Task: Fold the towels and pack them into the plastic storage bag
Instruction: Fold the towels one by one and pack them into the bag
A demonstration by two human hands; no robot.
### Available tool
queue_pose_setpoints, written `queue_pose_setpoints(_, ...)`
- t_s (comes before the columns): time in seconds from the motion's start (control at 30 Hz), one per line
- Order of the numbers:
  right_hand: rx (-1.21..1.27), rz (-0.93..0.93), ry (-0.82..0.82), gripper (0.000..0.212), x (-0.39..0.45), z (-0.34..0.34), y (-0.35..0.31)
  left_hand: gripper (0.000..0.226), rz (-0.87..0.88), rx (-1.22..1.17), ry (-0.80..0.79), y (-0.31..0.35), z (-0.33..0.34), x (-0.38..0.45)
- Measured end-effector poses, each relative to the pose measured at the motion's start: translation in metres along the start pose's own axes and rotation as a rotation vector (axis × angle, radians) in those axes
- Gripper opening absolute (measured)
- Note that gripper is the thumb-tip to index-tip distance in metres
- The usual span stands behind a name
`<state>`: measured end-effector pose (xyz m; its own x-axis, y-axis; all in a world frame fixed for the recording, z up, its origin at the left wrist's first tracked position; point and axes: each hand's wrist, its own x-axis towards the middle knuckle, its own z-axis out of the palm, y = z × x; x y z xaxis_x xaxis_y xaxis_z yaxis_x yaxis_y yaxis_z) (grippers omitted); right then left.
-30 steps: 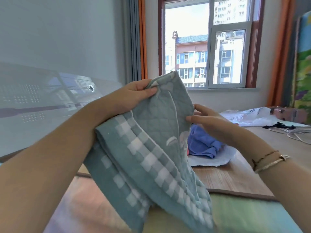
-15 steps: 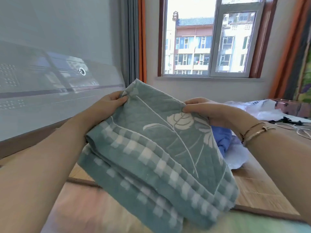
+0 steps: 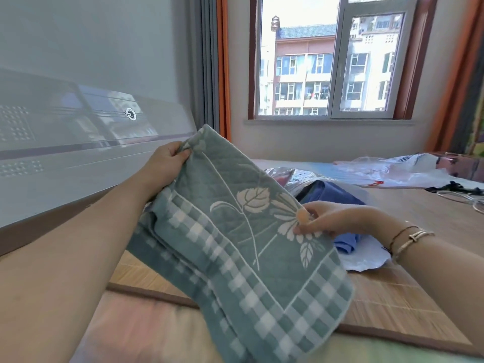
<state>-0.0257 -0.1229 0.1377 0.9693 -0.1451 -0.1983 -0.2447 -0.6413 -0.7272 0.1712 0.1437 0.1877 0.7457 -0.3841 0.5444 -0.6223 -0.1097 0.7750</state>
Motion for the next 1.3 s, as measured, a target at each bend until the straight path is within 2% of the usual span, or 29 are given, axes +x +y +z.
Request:
queue_pose_setpoints(0.1, -0.029, -0.071, 0.352, 0.03, -0.012, -0.011, -0.017, 0.016, 0.02, 0.029, 0.128, 0.012, -0.009, 0.0)
queue_pose_setpoints(0.17, 0.04, -0.024, 0.468, 0.033, -0.02, -0.02, -0.031, 0.018, 0.054, 0.103, 0.183, 0.026, -0.015, -0.002)
queue_pose_setpoints(0.23, 0.235, 0.063, 0.418, 0.035, -0.026, -0.022, -0.046, 0.019, 0.114, 0.146, 0.172, 0.046, -0.011, -0.011)
queue_pose_setpoints(0.33, 0.502, 0.067, 0.302, 0.011, -0.038, -0.014, -0.071, 0.022, 0.196, 0.162, 0.025, 0.081, 0.014, -0.039)
queue_pose_setpoints(0.37, 0.602, 0.035, 0.309, 0.012, -0.038, -0.014, -0.077, 0.023, 0.207, 0.178, -0.04, 0.092, 0.024, -0.05)
queue_pose_setpoints(0.43, 0.759, -0.067, 0.412, 0.026, -0.04, -0.015, -0.092, 0.021, 0.244, 0.166, -0.15, 0.105, 0.038, -0.069)
queue_pose_setpoints(0.5, 0.964, -0.145, 0.454, 0.029, -0.04, -0.025, -0.097, 0.019, 0.281, 0.068, -0.211, 0.112, 0.043, -0.085)
queue_pose_setpoints(0.6, 1.227, -0.242, 0.451, 0.008, -0.043, -0.029, -0.105, 0.027, 0.184, -0.111, -0.24, 0.122, 0.051, -0.098)
queue_pose_setpoints(0.63, 1.295, -0.257, 0.535, 0.015, -0.043, -0.03, -0.107, 0.032, 0.131, -0.179, -0.263, 0.128, 0.058, -0.101)
queue_pose_setpoints(0.7, 1.356, -0.328, 0.642, 0.037, -0.05, -0.03, -0.11, 0.055, 0.02, -0.341, -0.341, 0.144, 0.071, -0.113)
queue_pose_setpoints(0.77, 1.335, -0.385, 0.731, 0.041, -0.066, -0.025, -0.113, 0.076, -0.033, -0.458, -0.324, 0.152, 0.087, -0.12)
queue_pose_setpoints(0.83, 1.325, -0.459, 0.683, 0.036, -0.091, -0.015, -0.113, 0.082, -0.009, -0.469, -0.26, 0.155, 0.099, -0.133)
queue_pose_setpoints(0.93, 1.205, -0.51, 0.463, 0.027, -0.136, -0.007, -0.098, 0.053, -0.134, -0.641, -0.173, 0.147, 0.12, -0.137)
queue_pose_setpoints(0.97, 1.056, -0.492, 0.482, 0.032, -0.146, -0.008, -0.089, 0.044, -0.2, -0.707, -0.182, 0.143, 0.128, -0.136)
queue_pose_setpoints(1.07, 0.509, -0.278, 0.828, 0.036, -0.155, -0.019, -0.041, 0.047, -0.342, -0.652, -0.252, 0.129, 0.152, -0.146)
queue_pose_setpoints(1.1, 0.443, -0.206, 0.902, 0.038, -0.159, -0.021, -0.023, 0.038, -0.365, -0.625, -0.252, 0.126, 0.162, -0.148)
queue_pose_setpoints(1.13, 0.461, -0.133, 0.908, 0.043, -0.16, -0.024, -0.003, 0.019, -0.366, -0.636, -0.255, 0.123, 0.171, -0.15)
queue_pose_setpoints(1.17, 0.552, -0.057, 0.848, 0.046, -0.162, -0.026, 0.017, 0.011, -0.405, -0.632, -0.251, 0.123, 0.181, -0.149)
queue_pose_setpoints(1.23, 0.8, 0.083, 0.574, 0.034, -0.168, -0.024, 0.05, 0.024, -0.438, -0.59, -0.332, 0.109, 0.198, -0.152)
queue_pose_setpoints(1.3, 0.879, 0.163, 0.41, 0.026, -0.165, -0.018, 0.074, 0.015, -0.512, -0.547, -0.292, 0.098, 0.218, -0.156)
